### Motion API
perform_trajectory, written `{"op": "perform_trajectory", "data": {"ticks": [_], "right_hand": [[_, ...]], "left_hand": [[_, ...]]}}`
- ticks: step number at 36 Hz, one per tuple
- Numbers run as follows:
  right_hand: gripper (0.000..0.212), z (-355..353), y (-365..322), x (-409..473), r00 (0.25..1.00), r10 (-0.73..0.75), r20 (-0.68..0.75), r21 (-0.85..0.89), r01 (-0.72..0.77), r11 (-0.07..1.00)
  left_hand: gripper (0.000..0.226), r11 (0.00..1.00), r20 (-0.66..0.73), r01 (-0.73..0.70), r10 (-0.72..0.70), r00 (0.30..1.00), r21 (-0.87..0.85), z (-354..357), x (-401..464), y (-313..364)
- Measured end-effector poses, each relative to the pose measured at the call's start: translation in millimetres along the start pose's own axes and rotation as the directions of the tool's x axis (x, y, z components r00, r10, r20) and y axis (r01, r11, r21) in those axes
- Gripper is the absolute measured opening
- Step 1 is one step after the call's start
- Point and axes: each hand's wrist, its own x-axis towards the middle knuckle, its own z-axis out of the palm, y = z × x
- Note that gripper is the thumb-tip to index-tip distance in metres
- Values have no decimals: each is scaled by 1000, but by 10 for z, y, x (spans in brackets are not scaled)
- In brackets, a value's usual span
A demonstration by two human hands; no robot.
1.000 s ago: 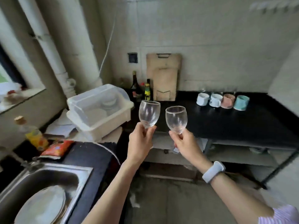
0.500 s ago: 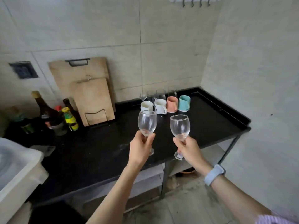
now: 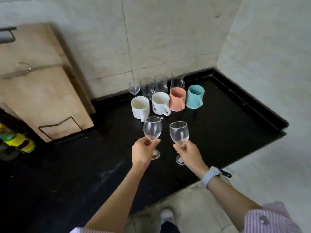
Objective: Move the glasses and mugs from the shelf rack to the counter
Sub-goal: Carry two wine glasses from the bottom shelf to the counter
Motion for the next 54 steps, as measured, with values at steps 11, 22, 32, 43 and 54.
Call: {"op": "perform_trajectory", "data": {"ticks": [11, 22, 32, 43, 54], "right_hand": [[16, 284, 261, 1410, 998, 24, 56, -65, -20, 998], [11, 510, 339, 1895, 998, -29, 57, -10, 30, 999], [18, 609, 330, 2012, 998, -30, 56, -2, 30, 1000], [22, 648, 289, 2014, 995, 14, 94, 38, -17, 999], [36, 613, 287, 1534, 967, 17, 254, -338, 72, 938]], "left_hand": [[23, 989, -114, 150, -147, 982, 14, 521, 1106, -248], [26, 992, -156, 125, -129, 979, -36, 752, 1470, -459], [11, 987, -160, 142, -153, 975, -77, 852, 1570, -562], [18, 995, -143, 94, -99, 985, -44, 907, 1552, -590], [38, 920, -66, 38, -13, 998, 389, 612, 1058, -629]]}}
